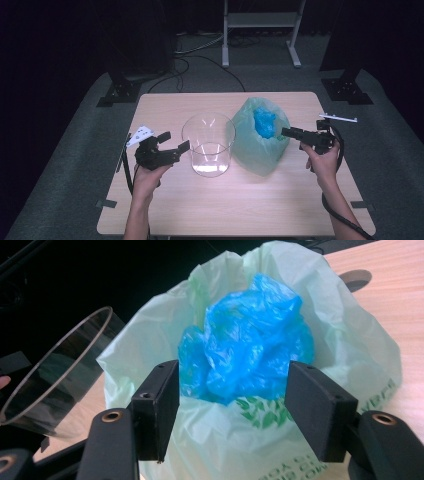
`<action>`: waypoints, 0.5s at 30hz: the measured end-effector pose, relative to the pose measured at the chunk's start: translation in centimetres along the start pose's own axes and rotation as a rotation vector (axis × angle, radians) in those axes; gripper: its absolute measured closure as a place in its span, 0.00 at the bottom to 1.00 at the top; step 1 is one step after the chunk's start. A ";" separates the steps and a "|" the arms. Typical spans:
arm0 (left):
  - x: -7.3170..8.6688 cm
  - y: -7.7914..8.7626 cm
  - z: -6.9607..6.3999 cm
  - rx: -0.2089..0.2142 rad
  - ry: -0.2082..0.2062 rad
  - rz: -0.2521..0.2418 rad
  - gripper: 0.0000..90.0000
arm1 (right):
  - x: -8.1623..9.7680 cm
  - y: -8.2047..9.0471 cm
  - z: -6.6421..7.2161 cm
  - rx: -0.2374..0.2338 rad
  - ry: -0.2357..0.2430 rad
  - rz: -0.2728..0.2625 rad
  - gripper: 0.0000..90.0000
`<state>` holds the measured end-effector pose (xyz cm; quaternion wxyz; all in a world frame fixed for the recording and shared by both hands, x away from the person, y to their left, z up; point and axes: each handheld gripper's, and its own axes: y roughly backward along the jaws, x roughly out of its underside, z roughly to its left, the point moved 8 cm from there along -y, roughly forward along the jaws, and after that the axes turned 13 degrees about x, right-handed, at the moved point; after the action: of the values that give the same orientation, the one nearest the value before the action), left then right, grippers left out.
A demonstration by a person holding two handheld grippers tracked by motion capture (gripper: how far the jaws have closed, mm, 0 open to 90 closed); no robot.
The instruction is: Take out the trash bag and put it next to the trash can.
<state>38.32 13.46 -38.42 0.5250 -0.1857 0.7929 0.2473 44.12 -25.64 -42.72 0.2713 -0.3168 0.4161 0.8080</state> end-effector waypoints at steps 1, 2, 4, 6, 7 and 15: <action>0.0 0.0 0.0 0.000 -0.001 0.002 0.10 | 0.2 0.1 -0.1 0.002 -0.001 0.001 0.43; 0.0 0.0 0.0 0.000 -0.001 0.002 0.10 | 0.3 0.1 -0.2 0.001 -0.003 0.001 0.43; 0.0 0.0 0.0 0.000 -0.001 0.002 0.10 | 0.7 0.2 -0.4 0.004 -0.002 0.004 0.43; 0.0 0.0 0.0 -0.001 -0.001 0.003 0.10 | 1.0 0.3 -0.6 0.005 -0.003 0.001 0.43; 0.1 0.0 0.0 -0.001 -0.001 0.003 0.10 | 1.1 0.3 -0.6 0.007 -0.003 0.002 0.43; 0.1 0.0 0.1 -0.002 0.002 0.001 0.10 | 2.1 0.8 -1.1 0.016 0.010 0.003 0.42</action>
<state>38.35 13.48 -38.49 0.5237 -0.1861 0.7933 0.2484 42.43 -26.60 -44.37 0.2707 -0.3182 0.4246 0.8033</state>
